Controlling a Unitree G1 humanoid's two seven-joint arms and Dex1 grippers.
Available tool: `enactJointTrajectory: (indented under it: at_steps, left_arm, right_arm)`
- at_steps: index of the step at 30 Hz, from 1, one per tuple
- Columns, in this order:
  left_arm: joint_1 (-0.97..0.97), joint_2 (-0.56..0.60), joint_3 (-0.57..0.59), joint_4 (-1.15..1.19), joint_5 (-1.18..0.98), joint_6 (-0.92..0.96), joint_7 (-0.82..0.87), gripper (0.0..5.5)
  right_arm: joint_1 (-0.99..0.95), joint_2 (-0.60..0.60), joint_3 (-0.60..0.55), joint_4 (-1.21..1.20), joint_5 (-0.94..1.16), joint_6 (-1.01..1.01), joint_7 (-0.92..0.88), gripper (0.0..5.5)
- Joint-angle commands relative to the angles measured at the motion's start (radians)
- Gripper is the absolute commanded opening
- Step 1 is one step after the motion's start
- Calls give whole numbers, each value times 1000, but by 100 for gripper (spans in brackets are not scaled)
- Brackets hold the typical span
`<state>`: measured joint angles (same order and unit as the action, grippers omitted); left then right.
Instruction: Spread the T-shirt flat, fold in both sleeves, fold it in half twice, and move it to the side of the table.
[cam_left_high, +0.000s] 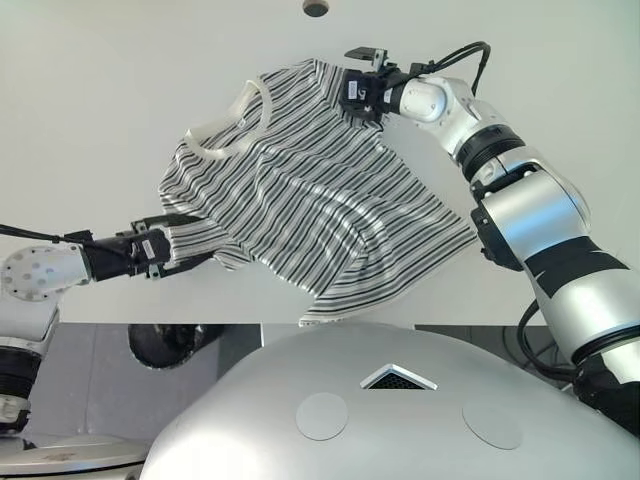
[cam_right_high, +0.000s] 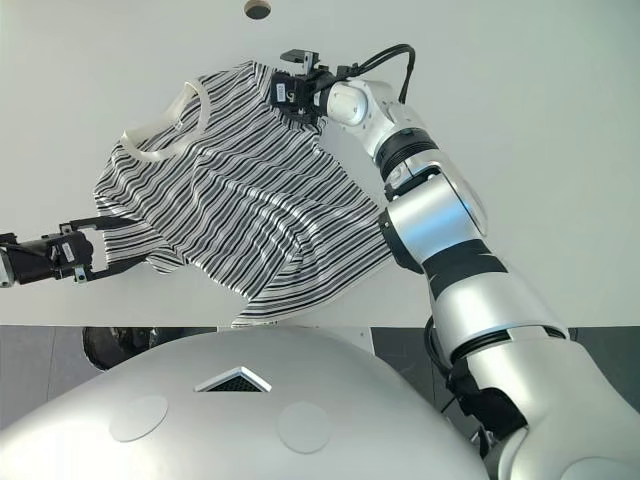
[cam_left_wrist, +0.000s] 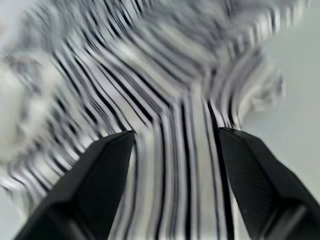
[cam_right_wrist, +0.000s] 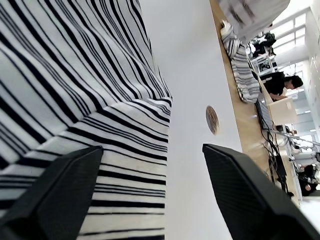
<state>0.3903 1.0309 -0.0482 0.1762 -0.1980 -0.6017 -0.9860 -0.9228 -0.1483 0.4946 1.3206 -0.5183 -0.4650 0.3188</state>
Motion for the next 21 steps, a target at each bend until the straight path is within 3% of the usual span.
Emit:
enactJointTrajectory:
  at_steps: [1, 7, 12, 21]
  left_arm:
    - [-96, -70, -16, 49, 120, -4, 72, 314]
    - [-309, -194, -19, 115, 266, 25, 248, 314]
    - [-447, -193, -118, 299, 562, -70, 405, 314]
    - [-786, -267, -345, 707, 860, -124, 615, 314]
  right_arm:
    - [31, -52, -2, 33, -25, 53, -23, 377]
    - [101, -165, -24, 56, -26, 123, -69, 377]
    - [141, -214, -54, 50, -4, 107, -67, 377]
    - [194, -254, -109, 32, 38, 48, -50, 377]
